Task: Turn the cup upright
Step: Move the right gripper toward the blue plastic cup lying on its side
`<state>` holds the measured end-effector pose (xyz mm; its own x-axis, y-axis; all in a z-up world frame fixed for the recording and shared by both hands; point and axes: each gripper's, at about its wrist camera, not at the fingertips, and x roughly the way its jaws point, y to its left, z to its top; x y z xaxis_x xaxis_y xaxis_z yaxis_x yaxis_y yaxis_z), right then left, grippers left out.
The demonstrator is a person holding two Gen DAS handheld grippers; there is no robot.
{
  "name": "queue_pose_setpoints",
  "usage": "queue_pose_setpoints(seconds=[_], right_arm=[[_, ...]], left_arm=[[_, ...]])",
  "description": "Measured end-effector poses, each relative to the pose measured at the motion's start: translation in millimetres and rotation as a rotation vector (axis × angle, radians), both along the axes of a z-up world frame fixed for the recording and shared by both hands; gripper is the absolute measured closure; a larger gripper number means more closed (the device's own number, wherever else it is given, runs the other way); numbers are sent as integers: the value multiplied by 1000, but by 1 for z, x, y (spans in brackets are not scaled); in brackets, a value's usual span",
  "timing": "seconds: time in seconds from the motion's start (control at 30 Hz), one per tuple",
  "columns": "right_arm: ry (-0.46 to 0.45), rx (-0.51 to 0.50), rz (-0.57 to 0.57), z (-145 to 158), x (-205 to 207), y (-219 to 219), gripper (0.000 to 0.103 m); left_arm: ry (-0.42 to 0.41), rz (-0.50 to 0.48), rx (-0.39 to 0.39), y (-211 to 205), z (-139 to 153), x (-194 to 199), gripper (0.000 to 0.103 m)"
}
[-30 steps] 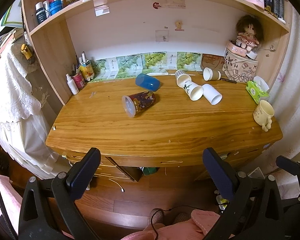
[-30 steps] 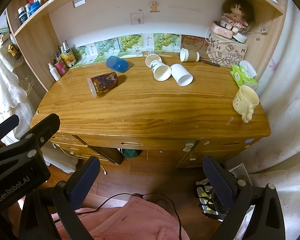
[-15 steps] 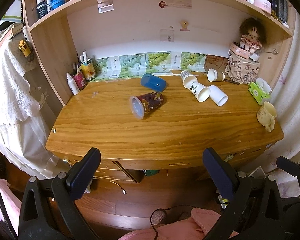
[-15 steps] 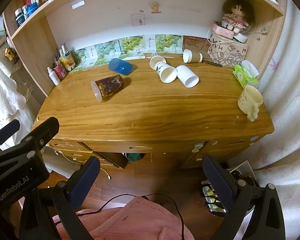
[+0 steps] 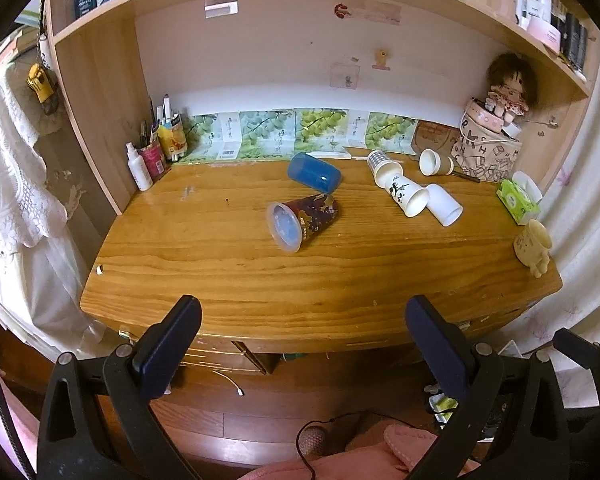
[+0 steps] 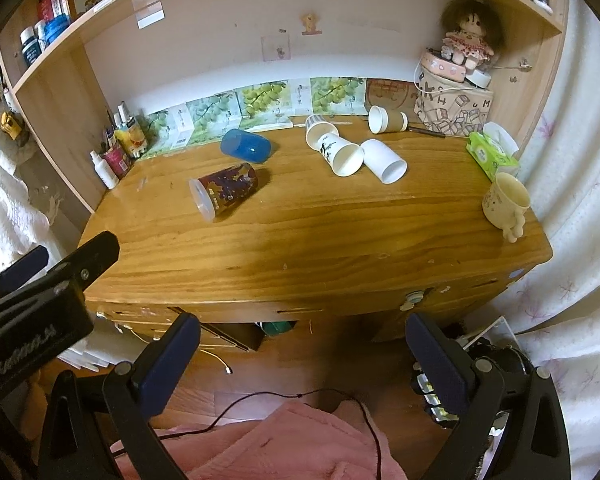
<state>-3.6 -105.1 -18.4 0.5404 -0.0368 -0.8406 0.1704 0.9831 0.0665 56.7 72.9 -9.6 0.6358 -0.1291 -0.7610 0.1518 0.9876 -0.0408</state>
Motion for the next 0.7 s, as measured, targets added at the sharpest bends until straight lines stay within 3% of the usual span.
queue_pose_setpoints(seconds=[0.43, 0.7], right_arm=[[4, 45, 49, -3, 27, -1, 0], [-31, 104, 128, -3, 66, -15, 0]], left_arm=[[61, 46, 12, 4, -12, 35, 1], [98, 124, 19, -2, -13, 83, 1]])
